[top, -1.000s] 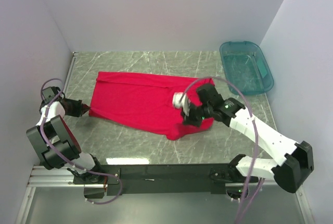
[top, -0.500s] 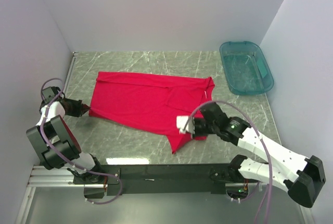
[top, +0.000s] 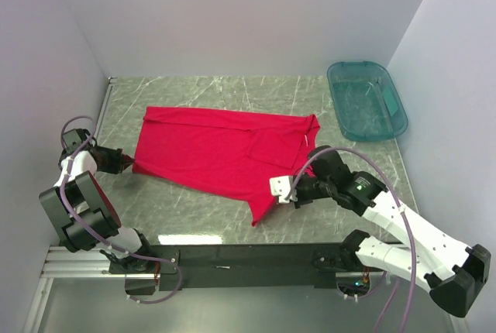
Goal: Fold and stack the t-shirts
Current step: Fold the tshirt
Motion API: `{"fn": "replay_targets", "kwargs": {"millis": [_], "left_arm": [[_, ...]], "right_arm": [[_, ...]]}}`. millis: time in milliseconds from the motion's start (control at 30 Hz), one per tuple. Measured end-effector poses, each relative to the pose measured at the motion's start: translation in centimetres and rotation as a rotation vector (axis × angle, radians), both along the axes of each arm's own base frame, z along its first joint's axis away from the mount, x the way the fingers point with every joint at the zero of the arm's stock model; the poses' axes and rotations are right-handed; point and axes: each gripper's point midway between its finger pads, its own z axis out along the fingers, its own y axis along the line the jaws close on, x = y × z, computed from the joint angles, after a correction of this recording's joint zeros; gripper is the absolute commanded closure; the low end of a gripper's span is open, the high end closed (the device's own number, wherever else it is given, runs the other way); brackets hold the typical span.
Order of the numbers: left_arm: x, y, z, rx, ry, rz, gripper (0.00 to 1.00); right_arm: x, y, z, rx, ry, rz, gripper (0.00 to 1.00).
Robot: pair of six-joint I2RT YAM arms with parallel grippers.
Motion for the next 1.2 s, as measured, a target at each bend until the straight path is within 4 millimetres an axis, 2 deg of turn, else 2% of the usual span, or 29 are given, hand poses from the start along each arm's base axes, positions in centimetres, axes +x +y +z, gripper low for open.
{"fn": "replay_targets", "kwargs": {"millis": [100, 333, 467, 533, 667, 767, 833, 1000, 1200], "left_arm": [[0.0, 0.0, 0.0, 0.000, 0.000, 0.000, 1.00], [0.3, 0.2, 0.6, 0.004, -0.008, 0.000, 0.99], [0.5, 0.2, 0.8, 0.004, -0.015, -0.001, 1.00], [0.5, 0.2, 0.9, 0.001, -0.014, -0.002, 0.99], [0.5, 0.2, 1.0, 0.000, -0.013, -0.003, 1.00], [0.6, 0.2, 1.2, 0.001, -0.017, -0.003, 1.00], [0.7, 0.2, 1.3, -0.001, -0.019, -0.003, 0.99], [0.9, 0.1, 1.8, -0.015, -0.027, -0.006, 0.99], [2.4, 0.7, 4.2, -0.006, -0.081, 0.000, 0.99]], "right_arm": [[0.3, -1.0, -0.1, -0.045, -0.061, 0.006, 1.00], [5.1, -3.8, 0.4, -0.230, -0.326, -0.123, 1.00], [7.0, -3.9, 1.6, -0.274, -0.440, -0.180, 1.00], [6.5, -3.0, 1.9, -0.271, -0.456, -0.152, 1.00], [3.2, -0.4, 3.0, -0.213, -0.416, 0.025, 1.00], [1.3, 0.5, 3.4, -0.166, -0.373, 0.111, 1.00], [1.2, 0.2, 3.4, -0.164, -0.373, 0.105, 1.00], [2.4, -1.3, 3.8, -0.165, -0.394, 0.023, 1.00], [3.2, -2.5, 5.0, -0.139, -0.423, -0.047, 1.00]]}}
